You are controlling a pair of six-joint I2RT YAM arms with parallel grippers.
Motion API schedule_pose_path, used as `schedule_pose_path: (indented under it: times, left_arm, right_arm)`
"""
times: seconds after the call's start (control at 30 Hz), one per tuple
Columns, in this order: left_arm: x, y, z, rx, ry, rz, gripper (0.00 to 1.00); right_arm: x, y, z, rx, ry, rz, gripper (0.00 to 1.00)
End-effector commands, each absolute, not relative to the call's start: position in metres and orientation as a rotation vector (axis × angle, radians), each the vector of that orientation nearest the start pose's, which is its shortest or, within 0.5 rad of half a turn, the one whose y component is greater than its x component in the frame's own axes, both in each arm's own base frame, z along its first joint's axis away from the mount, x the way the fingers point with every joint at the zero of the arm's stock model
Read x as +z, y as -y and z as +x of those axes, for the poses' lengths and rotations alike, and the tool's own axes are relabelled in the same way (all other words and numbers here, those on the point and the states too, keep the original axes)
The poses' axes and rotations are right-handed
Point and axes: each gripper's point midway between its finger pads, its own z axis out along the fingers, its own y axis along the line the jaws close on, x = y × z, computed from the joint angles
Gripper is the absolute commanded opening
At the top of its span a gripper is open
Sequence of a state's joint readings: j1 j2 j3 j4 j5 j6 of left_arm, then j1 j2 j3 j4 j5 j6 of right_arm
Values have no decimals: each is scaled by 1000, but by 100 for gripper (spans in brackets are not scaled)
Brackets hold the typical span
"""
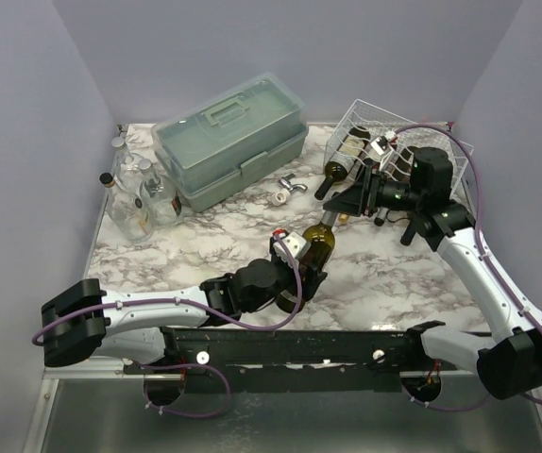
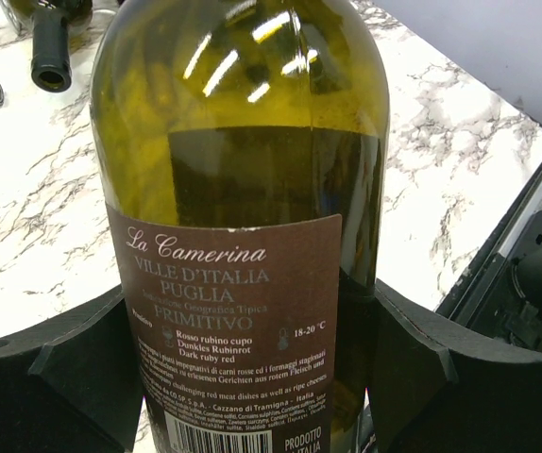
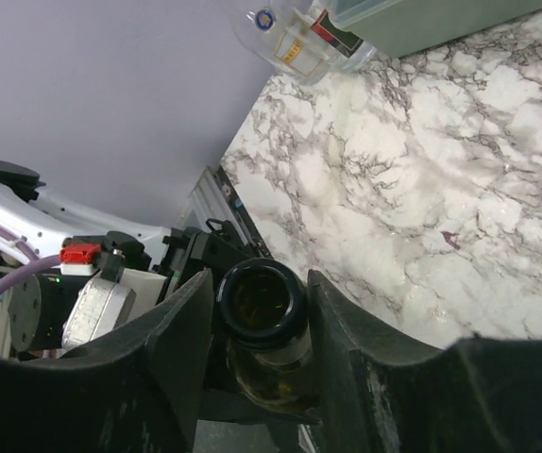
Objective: Take the wine bottle off the wine rack
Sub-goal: Place the wine bottle at the center of the board.
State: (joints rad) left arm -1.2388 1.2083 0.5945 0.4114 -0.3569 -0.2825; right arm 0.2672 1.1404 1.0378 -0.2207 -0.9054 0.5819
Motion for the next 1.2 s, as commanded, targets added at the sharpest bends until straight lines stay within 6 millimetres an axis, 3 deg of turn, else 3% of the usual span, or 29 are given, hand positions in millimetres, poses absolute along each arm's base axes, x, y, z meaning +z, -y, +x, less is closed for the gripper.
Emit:
schedule_pose_path:
  times: [0.0, 0.17, 0.27, 0.37, 0.43, 0.53, 0.67, 0.87, 1.03, 1.17]
  left_arm:
    - [239, 367, 180, -878, -1581, 495, 0]
    - [238, 368, 179, -881, -1581, 501, 0]
    - [237, 370, 174, -901, -1577, 533, 4]
    - [236, 369, 168, -932, -1577, 548, 53]
    - [234, 367, 164, -954, -1579, 557, 74]
    - [228, 364, 158, -983, -1583, 583, 91]
    - [223, 359, 154, -1000, -1592, 593, 99]
    - [224, 344, 155, -1006, -1593, 574, 99]
    - [253, 318, 155, -1018, -1595, 586, 99]
    - [284, 287, 157, -969, -1589, 578, 99]
  right_arm:
    - [301, -229, 255, 1419, -1966, -405, 42]
    - [299, -228, 258, 1372, -1954, -452, 11]
    - [299, -226, 262, 1322, -1939, -492, 0]
    - [300, -224, 269, 1275, -1919, -513, 0]
    - [304, -225, 272, 1267, -1900, -532, 0]
    - [308, -228, 276, 1272, -1882, -548, 0]
    - [313, -230, 280, 1275, -1865, -558, 0]
    - [316, -229, 289, 1232, -1841, -579, 0]
    - [321, -242, 301, 1162, -1809, -659, 0]
    - [331, -265, 311, 1089, -1740, -748, 0]
